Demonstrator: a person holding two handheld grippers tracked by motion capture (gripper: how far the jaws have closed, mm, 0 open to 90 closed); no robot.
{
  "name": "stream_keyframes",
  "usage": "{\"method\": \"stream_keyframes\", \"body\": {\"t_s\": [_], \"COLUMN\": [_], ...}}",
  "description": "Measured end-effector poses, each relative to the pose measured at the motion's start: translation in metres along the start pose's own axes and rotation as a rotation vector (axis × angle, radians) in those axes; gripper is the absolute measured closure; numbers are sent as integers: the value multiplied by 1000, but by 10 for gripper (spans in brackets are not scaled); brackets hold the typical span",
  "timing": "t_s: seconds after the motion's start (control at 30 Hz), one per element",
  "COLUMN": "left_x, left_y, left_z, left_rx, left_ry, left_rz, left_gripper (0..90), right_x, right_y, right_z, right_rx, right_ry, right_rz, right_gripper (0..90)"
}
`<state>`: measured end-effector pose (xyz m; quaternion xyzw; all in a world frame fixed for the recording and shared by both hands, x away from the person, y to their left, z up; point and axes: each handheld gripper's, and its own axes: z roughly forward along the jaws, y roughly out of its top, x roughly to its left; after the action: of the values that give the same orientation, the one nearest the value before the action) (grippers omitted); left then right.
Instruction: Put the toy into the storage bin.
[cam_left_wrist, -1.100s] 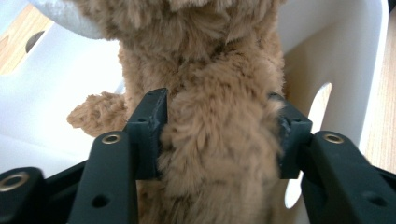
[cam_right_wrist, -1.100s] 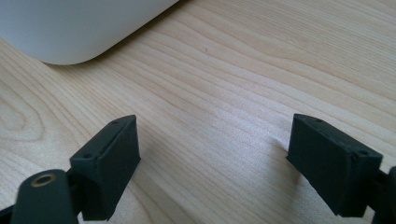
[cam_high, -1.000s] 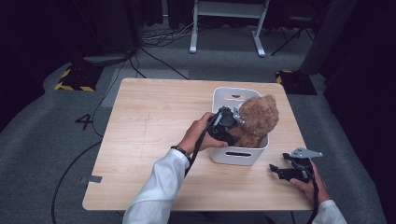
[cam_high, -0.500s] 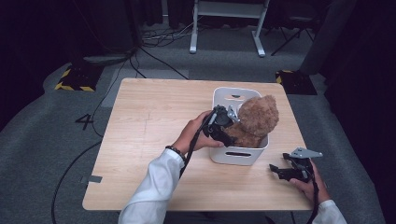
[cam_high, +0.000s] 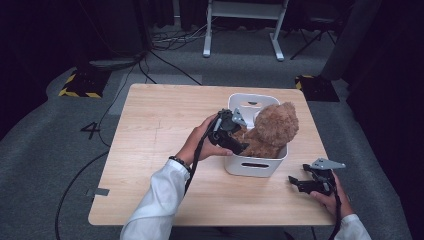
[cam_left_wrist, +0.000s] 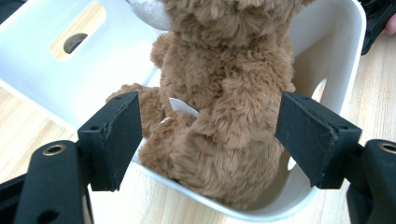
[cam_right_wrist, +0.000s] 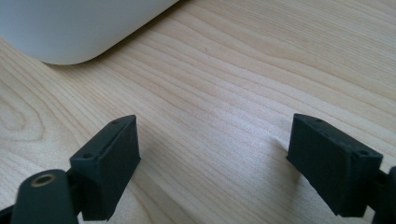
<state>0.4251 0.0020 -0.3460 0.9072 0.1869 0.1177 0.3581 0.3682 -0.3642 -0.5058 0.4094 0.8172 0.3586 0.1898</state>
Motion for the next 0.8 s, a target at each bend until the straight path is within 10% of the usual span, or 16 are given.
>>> {"method": "stream_keyframes", "body": {"t_s": [0.8], "left_x": [11], "left_y": [-28], "left_z": [-31], "left_rx": [-108], "left_ry": [89], "left_rz": [-53], "left_gripper": [168], "right_x": [0], "right_y": [0], "right_z": [0], "right_rx": [0], "right_ry": [0], "right_rz": [0], "right_gripper": [165]}}
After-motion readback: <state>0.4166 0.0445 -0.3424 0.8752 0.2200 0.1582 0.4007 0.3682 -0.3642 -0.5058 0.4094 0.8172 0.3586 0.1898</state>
